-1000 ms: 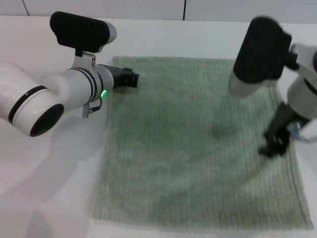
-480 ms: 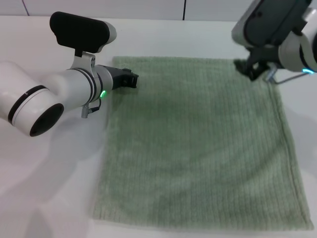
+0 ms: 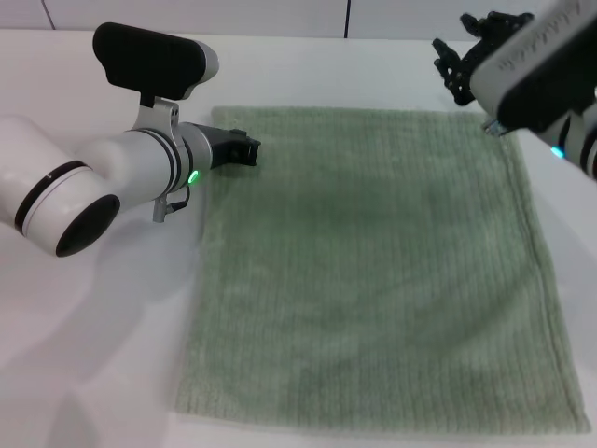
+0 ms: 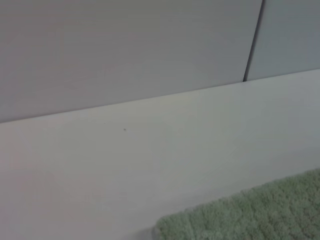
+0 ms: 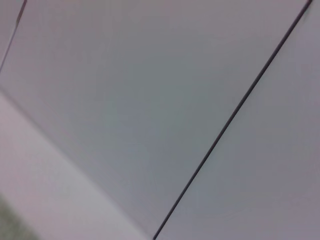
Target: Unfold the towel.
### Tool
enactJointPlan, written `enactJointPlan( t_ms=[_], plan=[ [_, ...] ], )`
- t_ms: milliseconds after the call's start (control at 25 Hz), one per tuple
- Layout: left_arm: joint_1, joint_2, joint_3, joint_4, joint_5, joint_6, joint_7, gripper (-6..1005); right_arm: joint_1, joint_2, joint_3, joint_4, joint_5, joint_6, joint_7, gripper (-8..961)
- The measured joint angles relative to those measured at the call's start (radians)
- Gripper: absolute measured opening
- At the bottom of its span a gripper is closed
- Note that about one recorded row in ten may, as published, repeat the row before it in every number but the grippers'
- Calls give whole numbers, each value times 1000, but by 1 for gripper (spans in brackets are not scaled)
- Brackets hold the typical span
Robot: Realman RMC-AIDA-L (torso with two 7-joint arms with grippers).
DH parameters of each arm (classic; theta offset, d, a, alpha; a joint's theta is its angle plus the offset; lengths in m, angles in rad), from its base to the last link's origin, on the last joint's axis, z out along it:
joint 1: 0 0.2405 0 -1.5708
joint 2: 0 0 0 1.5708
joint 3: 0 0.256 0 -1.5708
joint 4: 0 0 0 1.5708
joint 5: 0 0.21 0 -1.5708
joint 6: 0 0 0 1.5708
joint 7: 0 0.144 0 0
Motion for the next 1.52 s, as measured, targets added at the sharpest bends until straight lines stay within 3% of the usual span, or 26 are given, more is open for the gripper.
enactJointPlan(
  t_ms=[120, 280, 440, 560, 680, 880, 1080, 1120, 1160, 1440, 1520],
  plan=[
    [0, 0, 0, 0, -1, 0, 0, 2, 13, -2, -42, 158, 16, 255, 0, 411],
    [-1, 0, -1, 0, -1, 2, 0, 2, 51, -3, -77, 342, 57, 487, 1, 420],
    [3, 0, -12, 0, 1, 28, 4, 2, 74, -6, -103, 438, 116, 614, 18, 430],
    [46, -1, -46, -18, -1, 108, 21, 2, 75, -6, -102, 479, 119, 673, 53, 438],
    [104, -2, -77, -36, 0, 226, 23, 32, 72, -5, -91, 521, 157, 742, 88, 483],
    [222, -2, -104, -9, 2, 576, 25, 106, 80, -6, -86, 600, 271, 846, 117, 590],
    [250, -6, -142, 187, 1, 998, 47, 210, 126, -6, -83, 704, 372, 916, 132, 682],
    [250, -6, -142, 187, 1, 998, 47, 254, 134, -6, -83, 719, 383, 923, 134, 688],
    [232, -12, -183, 309, -2, 1165, 89, 297, 142, -7, -83, 735, 394, 929, 138, 694],
    [221, -13, -228, 372, -2, 1256, 135, 590, 172, -10, -70, 792, 444, 951, 167, 713],
    [222, -12, -236, 371, -2, 1260, 146, 590, 176, -10, -63, 797, 444, 951, 167, 713]
  ],
)
